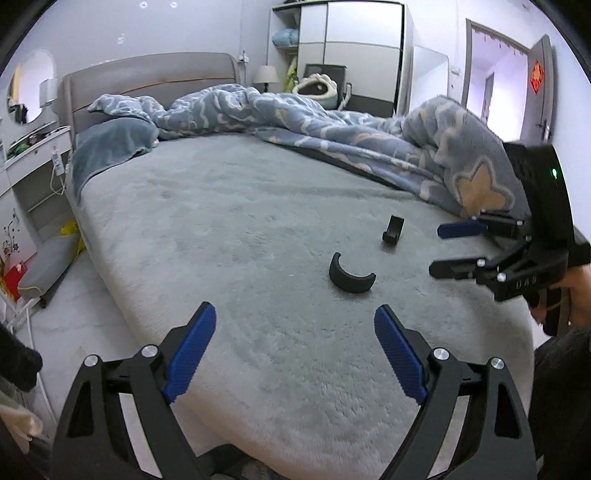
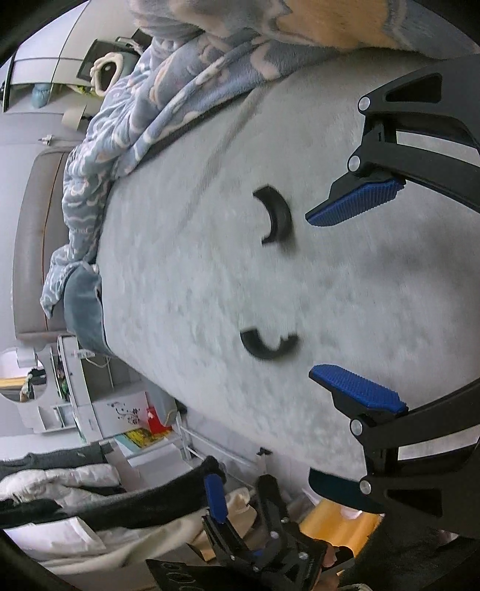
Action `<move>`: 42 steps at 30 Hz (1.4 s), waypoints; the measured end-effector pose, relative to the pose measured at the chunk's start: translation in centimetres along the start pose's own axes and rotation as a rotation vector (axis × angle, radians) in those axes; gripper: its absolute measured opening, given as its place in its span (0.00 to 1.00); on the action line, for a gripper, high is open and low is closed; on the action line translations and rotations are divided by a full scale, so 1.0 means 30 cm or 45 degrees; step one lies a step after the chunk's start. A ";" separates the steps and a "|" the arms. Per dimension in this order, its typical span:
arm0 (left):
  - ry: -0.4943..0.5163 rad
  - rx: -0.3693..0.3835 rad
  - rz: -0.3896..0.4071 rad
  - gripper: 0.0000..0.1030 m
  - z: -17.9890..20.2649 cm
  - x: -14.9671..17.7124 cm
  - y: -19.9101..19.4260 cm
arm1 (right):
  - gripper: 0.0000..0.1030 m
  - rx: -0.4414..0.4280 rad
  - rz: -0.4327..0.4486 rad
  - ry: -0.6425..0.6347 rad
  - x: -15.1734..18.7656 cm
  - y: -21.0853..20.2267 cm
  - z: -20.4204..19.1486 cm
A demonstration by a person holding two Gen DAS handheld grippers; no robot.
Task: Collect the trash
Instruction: 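Move both tools back over the bed toward the black curved plastic pieces, then grasp a black curved plastic piece with the left tool while the right tool grasps the other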
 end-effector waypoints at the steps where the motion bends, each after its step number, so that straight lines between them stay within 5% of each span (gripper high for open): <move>1: 0.022 -0.001 -0.009 0.87 0.009 0.001 0.015 | 0.76 0.004 -0.005 0.015 0.001 0.008 0.020; 12: 0.104 0.084 -0.088 0.87 0.100 -0.009 0.178 | 0.76 0.012 -0.002 0.047 -0.011 0.056 0.133; 25: 0.118 0.059 -0.178 0.85 0.142 -0.022 0.330 | 0.76 -0.020 0.007 0.063 -0.028 0.075 0.189; 36: 0.104 0.090 -0.168 0.84 0.178 -0.061 0.358 | 0.76 -0.034 0.001 0.089 -0.002 0.071 0.232; 42: 0.113 0.129 -0.181 0.75 0.220 -0.073 0.376 | 0.76 -0.037 0.003 0.096 0.003 0.065 0.240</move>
Point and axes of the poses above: each gripper's, at about its wrist camera, not at the fingertips, and y roughly the way its jaws point, z to its right, x to its underside, the point moved 8 cm from there along y, roughly the way its jaws point, and after that the axes turned 4 degrees about -x, right-handed, at the moved point
